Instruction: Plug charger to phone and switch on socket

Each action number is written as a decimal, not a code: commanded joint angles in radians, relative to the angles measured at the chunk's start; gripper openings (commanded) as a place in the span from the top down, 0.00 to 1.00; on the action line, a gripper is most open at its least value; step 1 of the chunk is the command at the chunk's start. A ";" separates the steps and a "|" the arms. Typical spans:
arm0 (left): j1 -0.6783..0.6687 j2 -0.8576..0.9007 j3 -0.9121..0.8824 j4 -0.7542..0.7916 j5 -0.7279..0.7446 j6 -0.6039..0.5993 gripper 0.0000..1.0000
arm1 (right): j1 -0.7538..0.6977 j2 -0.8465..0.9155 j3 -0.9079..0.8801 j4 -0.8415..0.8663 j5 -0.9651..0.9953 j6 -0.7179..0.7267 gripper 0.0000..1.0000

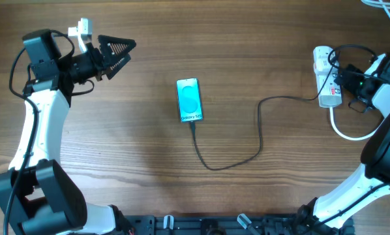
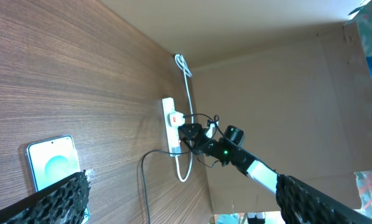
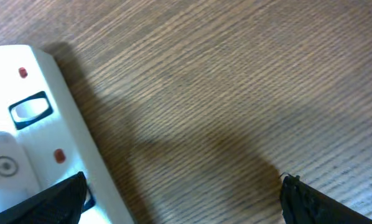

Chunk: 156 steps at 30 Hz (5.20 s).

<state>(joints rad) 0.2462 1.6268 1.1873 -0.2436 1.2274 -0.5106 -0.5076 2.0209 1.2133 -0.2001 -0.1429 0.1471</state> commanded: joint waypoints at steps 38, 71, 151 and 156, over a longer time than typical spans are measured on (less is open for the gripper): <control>0.003 -0.005 0.000 0.003 0.005 0.003 0.00 | 0.087 -0.005 0.034 -0.257 0.208 -0.067 0.00; 0.003 -0.005 0.000 0.003 0.004 0.003 0.00 | 0.099 -0.066 0.067 -0.146 -0.103 -0.040 0.00; 0.003 -0.006 0.000 0.003 0.005 0.003 0.00 | 0.091 -0.088 0.076 -0.260 0.229 -0.042 0.00; 0.003 -0.006 0.000 0.003 0.005 0.003 0.00 | 0.091 -0.088 0.076 -0.260 0.229 -0.042 0.00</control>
<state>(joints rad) 0.2462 1.6268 1.1873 -0.2432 1.2274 -0.5106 -0.4149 1.9469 1.2964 -0.4637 0.0723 0.1104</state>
